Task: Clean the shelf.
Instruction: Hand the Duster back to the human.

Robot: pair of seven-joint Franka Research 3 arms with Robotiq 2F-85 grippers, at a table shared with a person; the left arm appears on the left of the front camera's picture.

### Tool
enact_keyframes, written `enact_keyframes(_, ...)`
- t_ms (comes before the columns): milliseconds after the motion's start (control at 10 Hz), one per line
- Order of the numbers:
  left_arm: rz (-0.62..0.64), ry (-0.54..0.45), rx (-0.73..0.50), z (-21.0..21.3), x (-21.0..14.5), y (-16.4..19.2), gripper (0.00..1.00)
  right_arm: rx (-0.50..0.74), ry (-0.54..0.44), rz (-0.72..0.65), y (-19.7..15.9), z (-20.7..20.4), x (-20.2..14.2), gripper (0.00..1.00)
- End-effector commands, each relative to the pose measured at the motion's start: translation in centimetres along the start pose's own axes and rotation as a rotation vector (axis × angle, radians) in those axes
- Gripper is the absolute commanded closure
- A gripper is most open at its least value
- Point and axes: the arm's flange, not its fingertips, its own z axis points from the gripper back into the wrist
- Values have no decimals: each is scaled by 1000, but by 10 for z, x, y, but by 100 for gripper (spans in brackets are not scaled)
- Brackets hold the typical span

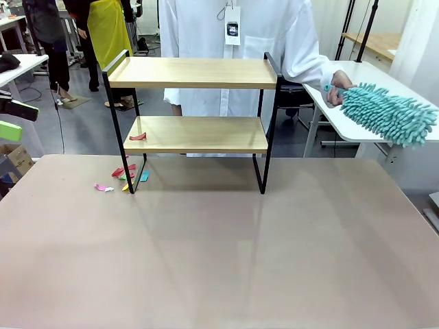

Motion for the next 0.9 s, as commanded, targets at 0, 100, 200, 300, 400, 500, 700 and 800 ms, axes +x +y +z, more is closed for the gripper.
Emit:
enact_keyframes(0, -20, -30, -3, -1, 3, 1, 0, 16, 5, 32, 15, 0, 5, 0)
enact_keyframes(100, -20, -30, -3, -1, 3, 1, 0, 16, 5, 32, 15, 0, 5, 0)
enact_keyframes(200, -20, -30, -3, -1, 3, 1, 0, 16, 5, 32, 15, 0, 5, 0)
enact_keyframes(300, -20, -30, -3, -1, 3, 1, 0, 16, 5, 32, 15, 0, 5, 0)
enact_keyframes(400, -20, -30, -3, -1, 3, 1, 0, 16, 5, 32, 15, 0, 5, 0)
enact_keyframes(500, -20, -30, -3, -1, 3, 1, 0, 16, 5, 32, 15, 0, 5, 0)
enact_keyframes(700, -20, -30, -3, -1, 3, 1, 0, 16, 5, 32, 15, 0, 5, 0)
enact_keyframes(800, -20, -30, -3, -1, 3, 1, 0, 16, 5, 32, 15, 0, 5, 0)
